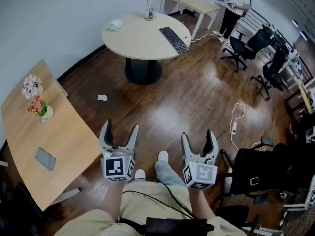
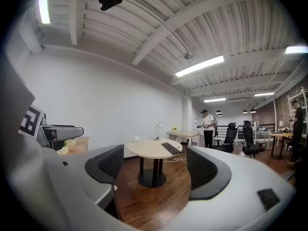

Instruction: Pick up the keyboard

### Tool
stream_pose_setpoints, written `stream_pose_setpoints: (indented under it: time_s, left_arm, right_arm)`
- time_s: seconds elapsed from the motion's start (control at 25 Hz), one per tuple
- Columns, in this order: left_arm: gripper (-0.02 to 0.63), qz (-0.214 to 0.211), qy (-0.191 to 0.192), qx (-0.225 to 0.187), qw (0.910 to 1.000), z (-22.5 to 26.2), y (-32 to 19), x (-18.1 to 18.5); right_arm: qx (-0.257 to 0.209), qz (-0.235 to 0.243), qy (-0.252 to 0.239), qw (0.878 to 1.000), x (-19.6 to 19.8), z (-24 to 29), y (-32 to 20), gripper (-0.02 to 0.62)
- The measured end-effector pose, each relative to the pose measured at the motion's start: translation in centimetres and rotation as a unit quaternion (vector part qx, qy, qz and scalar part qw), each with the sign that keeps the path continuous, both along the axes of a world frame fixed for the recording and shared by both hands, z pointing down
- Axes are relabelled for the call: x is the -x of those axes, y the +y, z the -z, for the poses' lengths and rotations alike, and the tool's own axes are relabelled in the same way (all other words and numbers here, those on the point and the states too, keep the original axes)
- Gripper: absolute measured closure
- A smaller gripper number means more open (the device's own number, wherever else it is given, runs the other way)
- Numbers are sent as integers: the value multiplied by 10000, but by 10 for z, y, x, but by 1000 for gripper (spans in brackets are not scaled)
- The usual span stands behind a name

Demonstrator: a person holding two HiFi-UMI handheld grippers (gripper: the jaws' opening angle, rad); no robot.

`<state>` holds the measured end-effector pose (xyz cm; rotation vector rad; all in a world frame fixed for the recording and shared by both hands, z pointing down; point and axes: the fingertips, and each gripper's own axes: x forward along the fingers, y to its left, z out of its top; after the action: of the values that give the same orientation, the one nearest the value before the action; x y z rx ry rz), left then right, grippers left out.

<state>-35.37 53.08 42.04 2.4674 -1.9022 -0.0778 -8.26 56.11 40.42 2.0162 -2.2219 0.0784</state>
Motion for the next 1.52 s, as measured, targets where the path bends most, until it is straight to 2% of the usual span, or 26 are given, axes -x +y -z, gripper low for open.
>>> stream_pose_setpoints:
  time_s: [0.2, 0.36, 0.52, 0.84, 1.24, 1.52]
  left_arm:
    - [218, -7, -150, 221, 9996, -11, -21, -3]
    - [219, -60, -336, 360, 9988, -17, -48, -23]
    - [219, -179, -465, 287, 9983, -2, -94, -62]
    - [219, -332, -627, -53, 9975, 31, -185, -153]
    - [219, -508, -978, 286, 9935, 15, -235, -213]
    - [219, -560, -957, 443, 9928, 1, -283, -223]
  right_arm:
    - [-37, 207, -164, 9996, 10, -16, -30, 169]
    - [-42, 351, -346, 9988, -5, -22, -69, 169]
    - [-214, 235, -691, 9971, -48, -6, -122, 169]
    - [-627, -126, -1022, 9927, -157, 19, -211, 169]
    - [-197, -280, -1485, 9883, -216, -25, -249, 169]
    - [24, -134, -1404, 9900, -212, -39, -292, 169]
